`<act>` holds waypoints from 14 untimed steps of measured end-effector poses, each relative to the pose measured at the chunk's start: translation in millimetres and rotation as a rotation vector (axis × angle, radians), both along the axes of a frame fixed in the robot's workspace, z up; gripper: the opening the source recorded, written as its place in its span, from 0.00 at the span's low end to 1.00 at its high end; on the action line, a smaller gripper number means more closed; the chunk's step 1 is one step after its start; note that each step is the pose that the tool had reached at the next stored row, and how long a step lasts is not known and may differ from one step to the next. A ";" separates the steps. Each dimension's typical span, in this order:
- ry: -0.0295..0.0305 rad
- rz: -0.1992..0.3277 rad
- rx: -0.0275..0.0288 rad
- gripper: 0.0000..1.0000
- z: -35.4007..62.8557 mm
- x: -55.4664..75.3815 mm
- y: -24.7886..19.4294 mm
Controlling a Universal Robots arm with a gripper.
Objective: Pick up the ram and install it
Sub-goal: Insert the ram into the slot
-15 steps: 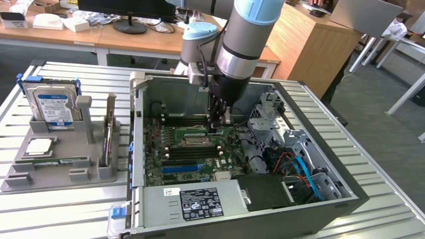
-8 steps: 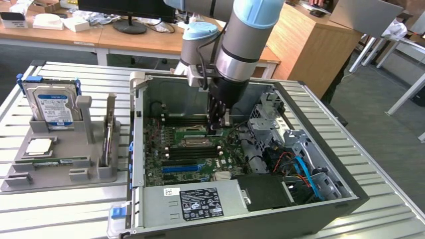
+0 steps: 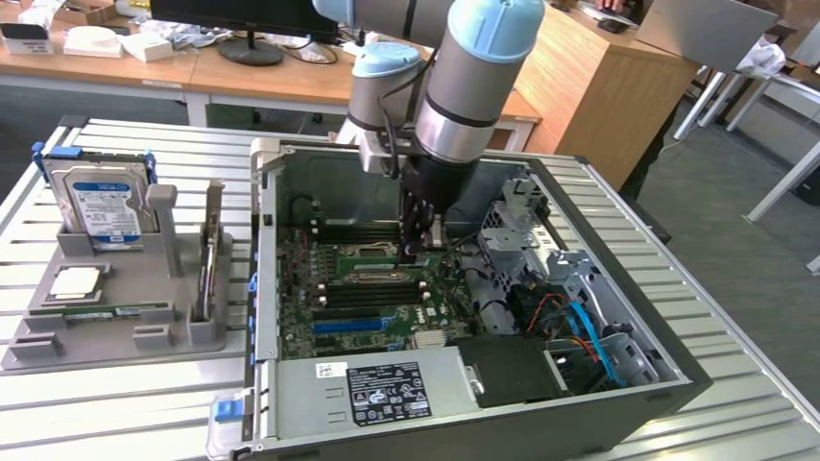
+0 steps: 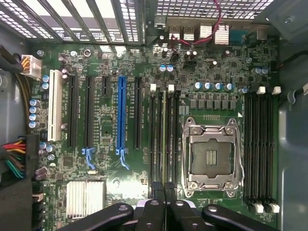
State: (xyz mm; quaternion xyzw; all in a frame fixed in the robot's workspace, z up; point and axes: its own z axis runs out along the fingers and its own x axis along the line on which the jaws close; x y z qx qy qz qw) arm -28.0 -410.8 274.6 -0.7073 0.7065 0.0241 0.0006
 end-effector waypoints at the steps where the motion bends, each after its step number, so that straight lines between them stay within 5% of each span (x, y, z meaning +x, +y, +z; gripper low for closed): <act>1: -0.0001 0.000 -0.0001 0.11 -0.8 -0.1 -0.1; 14: -0.0023 0.000 -0.0001 0.11 -7.6 -2.1 -1.2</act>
